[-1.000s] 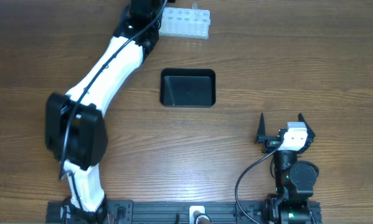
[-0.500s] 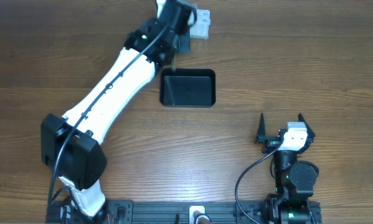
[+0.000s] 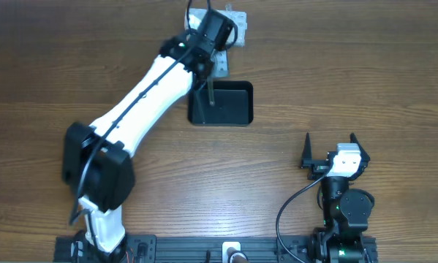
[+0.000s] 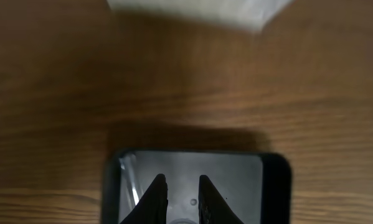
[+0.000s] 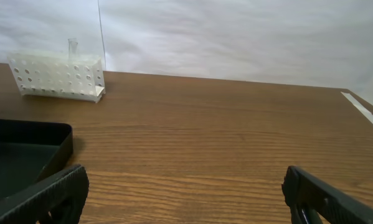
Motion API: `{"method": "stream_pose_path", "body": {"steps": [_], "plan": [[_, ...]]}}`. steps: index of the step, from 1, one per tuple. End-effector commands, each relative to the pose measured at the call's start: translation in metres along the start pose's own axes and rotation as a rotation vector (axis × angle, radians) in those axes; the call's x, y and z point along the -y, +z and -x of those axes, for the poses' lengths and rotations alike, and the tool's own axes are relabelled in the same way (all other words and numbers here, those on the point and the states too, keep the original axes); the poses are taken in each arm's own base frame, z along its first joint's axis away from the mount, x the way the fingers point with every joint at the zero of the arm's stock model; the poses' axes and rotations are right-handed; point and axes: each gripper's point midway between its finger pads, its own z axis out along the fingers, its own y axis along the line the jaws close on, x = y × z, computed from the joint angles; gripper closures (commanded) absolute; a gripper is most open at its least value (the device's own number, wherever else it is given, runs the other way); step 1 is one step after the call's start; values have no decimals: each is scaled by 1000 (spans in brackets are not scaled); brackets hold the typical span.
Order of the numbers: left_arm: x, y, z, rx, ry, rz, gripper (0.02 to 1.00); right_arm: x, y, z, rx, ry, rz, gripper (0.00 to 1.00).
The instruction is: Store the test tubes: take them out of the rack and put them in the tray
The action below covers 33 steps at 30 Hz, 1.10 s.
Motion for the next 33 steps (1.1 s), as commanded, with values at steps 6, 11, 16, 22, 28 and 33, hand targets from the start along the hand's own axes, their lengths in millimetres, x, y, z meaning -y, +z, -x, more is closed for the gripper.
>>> {"method": "stream_pose_path", "body": {"steps": [6,11,16,22,28,33], "plan": [[-1,43,-35,-163,-15,-16,978,0,0,-2,-2,-1,-2,7],[-8,47,-34,-169,-26,-4,958,0,0,-2,-2,-1,-2,7],[-16,52,-37,-190,-34,14,958,0,0,-2,-2,-1,-2,9],[-19,59,-44,-217,-27,31,943,0,0,-2,-2,-1,-2,9],[-21,65,-50,-235,-20,42,910,0,0,-2,-2,-1,-2,7],[-22,67,-52,-243,-19,47,851,0,0,-2,-2,-1,-2,9]]}}
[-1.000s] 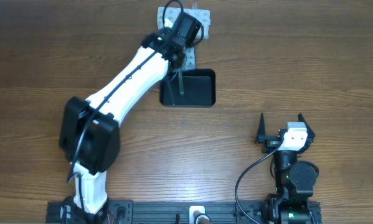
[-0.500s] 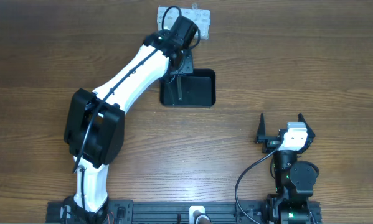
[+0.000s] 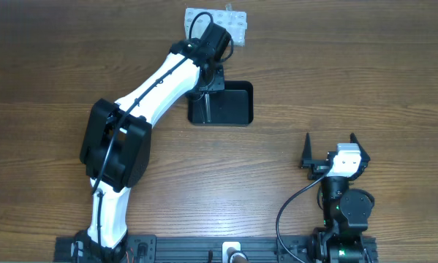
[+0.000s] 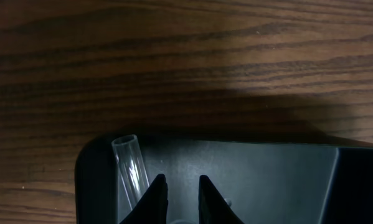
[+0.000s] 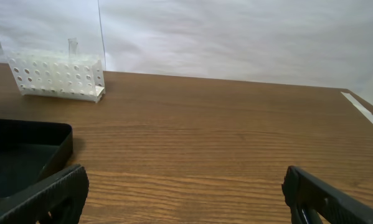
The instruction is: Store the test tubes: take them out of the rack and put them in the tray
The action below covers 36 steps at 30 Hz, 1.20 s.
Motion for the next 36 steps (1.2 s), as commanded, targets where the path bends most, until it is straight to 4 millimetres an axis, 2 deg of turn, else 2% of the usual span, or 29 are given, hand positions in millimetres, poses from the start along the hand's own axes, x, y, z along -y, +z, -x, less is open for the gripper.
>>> {"method": "stream_pose_path", "body": {"steps": [1,4,5,7,10,12,15,16,17,22,25,28,32,36], "plan": [[-1,6,-2,-19,-6,-1,847,0,0,-2,-2,-1,-2,9],[-1,6,-2,-19,-6,-1,739,0,0,-2,-2,-1,-2,9],[-1,6,-2,-19,-6,-1,634,0,0,-2,-2,-1,-2,7],[-1,6,-2,-17,-6,1,494,0,0,-2,-2,-1,-2,12],[-4,-3,5,17,-8,13,397,0,0,-2,-2,-1,-2,9],[-7,-20,15,75,-12,29,349,0,0,-2,-2,-1,-2,7],[-15,-63,41,220,-31,54,251,0,0,-2,-2,-1,-2,7],[-19,-80,50,279,-42,66,165,0,0,-2,-2,-1,-2,9],[-24,-101,62,354,-59,82,18,0,0,-2,-2,-1,-2,7],[-50,-213,111,773,-204,164,18,0,0,-2,-2,-1,-2,7],[-68,-278,124,1004,-267,188,18,0,0,-2,-2,-1,-2,9],[-78,-324,134,1172,-240,87,18,0,0,-2,-2,-1,-2,9],[-97,-359,130,1289,-148,-155,18,0,0,-2,-1,-1,-2,9],[-126,-375,104,1310,-43,-310,18,0,0,-2,-1,-1,-2,9]]}}
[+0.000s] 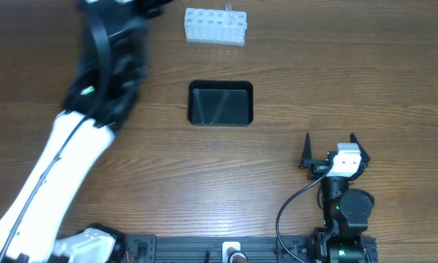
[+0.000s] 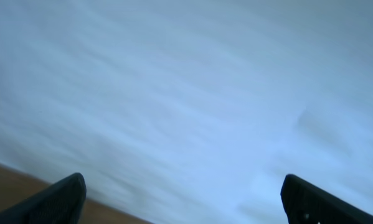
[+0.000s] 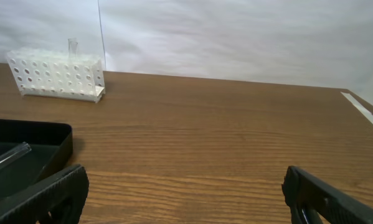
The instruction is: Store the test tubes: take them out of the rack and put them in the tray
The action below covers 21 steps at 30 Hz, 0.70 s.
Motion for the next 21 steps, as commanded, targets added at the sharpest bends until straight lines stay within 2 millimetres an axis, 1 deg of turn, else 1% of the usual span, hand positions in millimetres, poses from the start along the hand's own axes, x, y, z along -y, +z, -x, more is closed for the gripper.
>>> {"method": "stream_pose_path", "body": {"steps": [1,3,5,8,10,14,17,21], "plan": [[-16,-31,-4,-63,69,-242,20,0,0,-2,-2,-1,-2,9],[-34,-50,0,-43,107,-237,18,0,0,-2,-2,-1,-2,9],[-45,-69,1,-14,172,-225,18,0,0,-2,-2,-1,-2,9],[-56,-98,-2,33,271,-223,18,0,0,-2,-2,-1,-2,12],[-65,-117,-9,68,277,-222,18,0,0,-2,-2,-1,-2,7],[-77,-146,-28,146,282,-264,18,0,0,-2,-2,-1,-2,7],[-85,-168,-50,211,275,-294,20,0,0,-2,-2,-1,-2,9],[-94,-192,-81,254,278,-336,20,0,0,-2,-2,-1,-2,9]]}}
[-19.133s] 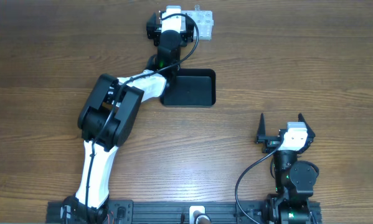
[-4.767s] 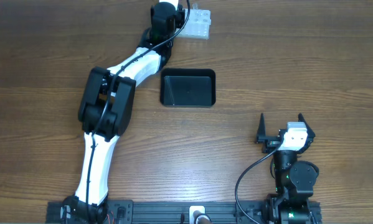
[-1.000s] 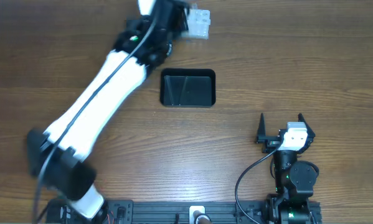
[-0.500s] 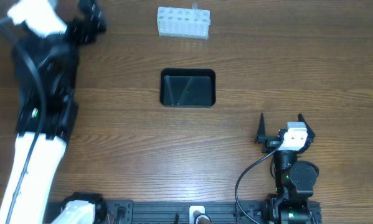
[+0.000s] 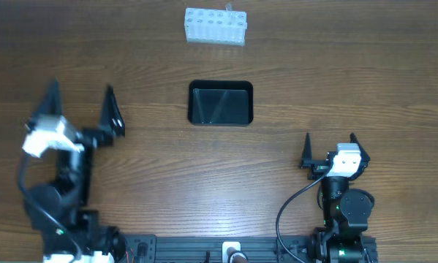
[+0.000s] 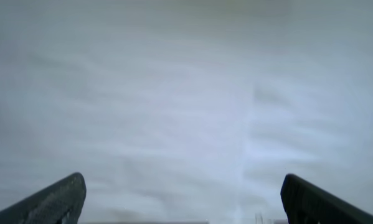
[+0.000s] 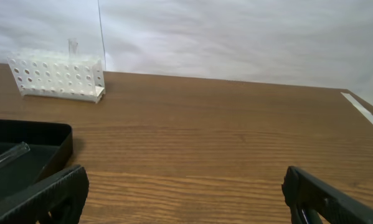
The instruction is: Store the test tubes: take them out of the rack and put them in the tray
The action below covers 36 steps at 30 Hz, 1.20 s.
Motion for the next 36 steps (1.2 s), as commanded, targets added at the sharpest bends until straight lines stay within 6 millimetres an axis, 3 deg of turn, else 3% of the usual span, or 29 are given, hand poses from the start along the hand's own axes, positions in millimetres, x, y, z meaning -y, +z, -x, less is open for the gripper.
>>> {"method": "stream_pose_path", "body": {"steps": [1,7,10,14,20,29,36], "plan": [[10,-30,-30,24,25,-65,20,0,0,-2,-1,-1,-2,9],[12,-55,-52,57,30,-78,18,0,0,-2,-1,-1,-2,9],[11,-59,-63,34,27,-76,20,0,0,-2,-1,-1,-2,9],[8,-62,-96,-81,11,-67,18,0,0,-2,-1,-1,-2,7],[21,-65,-121,-184,-17,-116,18,0,0,-2,-1,-1,-2,7],[30,-66,-122,-189,-26,-151,18,0,0,-2,-1,-1,-2,9],[11,-65,-124,-197,-8,-76,18,0,0,-2,-1,-1,-2,7]]}}
